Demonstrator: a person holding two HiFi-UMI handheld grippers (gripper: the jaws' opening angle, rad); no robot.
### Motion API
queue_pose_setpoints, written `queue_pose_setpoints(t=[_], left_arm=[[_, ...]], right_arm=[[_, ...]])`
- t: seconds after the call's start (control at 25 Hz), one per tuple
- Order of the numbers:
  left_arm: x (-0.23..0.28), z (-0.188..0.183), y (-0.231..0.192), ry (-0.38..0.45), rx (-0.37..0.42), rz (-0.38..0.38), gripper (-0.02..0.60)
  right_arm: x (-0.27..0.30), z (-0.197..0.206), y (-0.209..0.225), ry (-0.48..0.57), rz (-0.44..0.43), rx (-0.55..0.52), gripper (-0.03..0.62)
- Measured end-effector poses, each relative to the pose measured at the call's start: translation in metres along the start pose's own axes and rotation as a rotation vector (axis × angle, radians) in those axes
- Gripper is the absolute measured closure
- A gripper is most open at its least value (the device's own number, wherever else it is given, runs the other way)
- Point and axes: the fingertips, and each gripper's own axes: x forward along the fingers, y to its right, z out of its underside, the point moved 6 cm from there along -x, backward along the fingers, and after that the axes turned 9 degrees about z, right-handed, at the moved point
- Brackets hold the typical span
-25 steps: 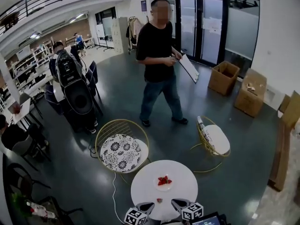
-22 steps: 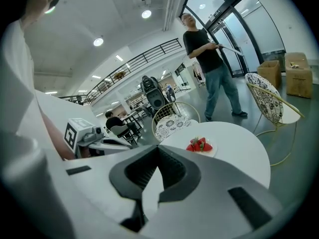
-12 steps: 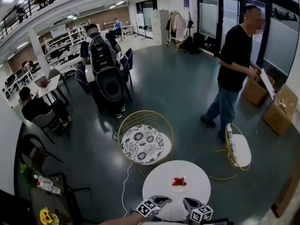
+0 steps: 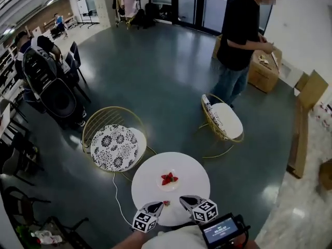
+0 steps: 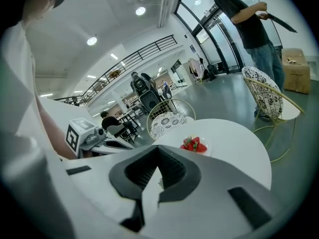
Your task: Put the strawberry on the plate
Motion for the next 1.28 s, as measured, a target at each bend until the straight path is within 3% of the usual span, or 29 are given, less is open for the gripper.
queue_pose_setpoints(t=[0.16,0.68,1.2,1.24,1.28], left_arm=[[0.006,0.019,0.003,-0.043,0.01,0.02,0.575],[0.032,0.016,-0.005,-0.167,0.077,0.0,0.574],[0.054,0.044,-0.011,-0.356,0.252,0.064,0.572],[0.056,0.047,-0.012,-0.374,0.261,0.066,0.567],[0.057,0.049,-0.013,-0.39,0.268,0.069,0.519]], right_arm=[[-0.005,0.021,0.001,-0.011,0.018,0.031,0.588],[-0.015,0.02,0.025,0.015,0.071,0.093,0.588],[-0.013,0.042,0.028,-0.004,0.059,0.119,0.588],[-0.013,0.043,0.027,-0.005,0.059,0.121,0.588],[-0.013,0.043,0.026,-0.005,0.058,0.123,0.588]])
